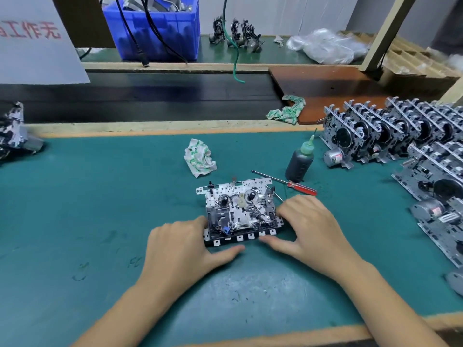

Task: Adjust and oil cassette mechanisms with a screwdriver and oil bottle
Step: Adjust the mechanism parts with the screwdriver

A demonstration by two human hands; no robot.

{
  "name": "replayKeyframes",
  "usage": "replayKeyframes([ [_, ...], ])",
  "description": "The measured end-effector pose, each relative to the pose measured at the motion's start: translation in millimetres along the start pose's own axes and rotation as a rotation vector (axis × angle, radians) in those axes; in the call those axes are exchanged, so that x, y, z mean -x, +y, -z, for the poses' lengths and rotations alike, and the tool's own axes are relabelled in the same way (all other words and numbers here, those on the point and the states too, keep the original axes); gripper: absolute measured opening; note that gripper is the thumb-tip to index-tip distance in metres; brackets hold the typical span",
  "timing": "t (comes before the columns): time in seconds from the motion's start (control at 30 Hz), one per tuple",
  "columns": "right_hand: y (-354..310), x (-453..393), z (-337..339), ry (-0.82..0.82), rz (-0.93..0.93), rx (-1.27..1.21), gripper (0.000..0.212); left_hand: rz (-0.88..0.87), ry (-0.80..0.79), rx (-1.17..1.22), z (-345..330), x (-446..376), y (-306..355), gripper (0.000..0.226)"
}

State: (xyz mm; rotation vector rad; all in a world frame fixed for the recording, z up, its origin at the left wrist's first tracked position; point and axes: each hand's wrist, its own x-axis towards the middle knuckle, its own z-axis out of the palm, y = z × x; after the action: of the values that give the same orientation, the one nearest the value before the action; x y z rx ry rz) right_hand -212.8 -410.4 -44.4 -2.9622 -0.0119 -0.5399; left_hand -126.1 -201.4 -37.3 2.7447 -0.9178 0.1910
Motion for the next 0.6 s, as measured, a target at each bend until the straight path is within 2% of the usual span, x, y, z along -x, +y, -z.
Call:
replayKeyframes([
  [0.1,0.0,0.0,-3.7,0.032,0.011,0.019,0.050,-0.034,0.111,0.046,-4.1,-0.3,2.2,0.064],
  [0.3,0.5,2.5,-7.0,0.048,0.030,-0.020,0.053,-0.031,0.216,0.067,-9.5,-1.6,0.9,0.064],
  [0.4,1.1,4.5,-7.0,0.054,0.056,-0.042,0.057,-0.044,0.220,0.062,-11.2,-3.5,-3.1,0.065],
  [0.6,-4.9,4.2,-10.6,0.186,0.013,-0.023,0.048,-0.149,0.161,0.159,-11.6,-3.4,-13.2,0.067],
])
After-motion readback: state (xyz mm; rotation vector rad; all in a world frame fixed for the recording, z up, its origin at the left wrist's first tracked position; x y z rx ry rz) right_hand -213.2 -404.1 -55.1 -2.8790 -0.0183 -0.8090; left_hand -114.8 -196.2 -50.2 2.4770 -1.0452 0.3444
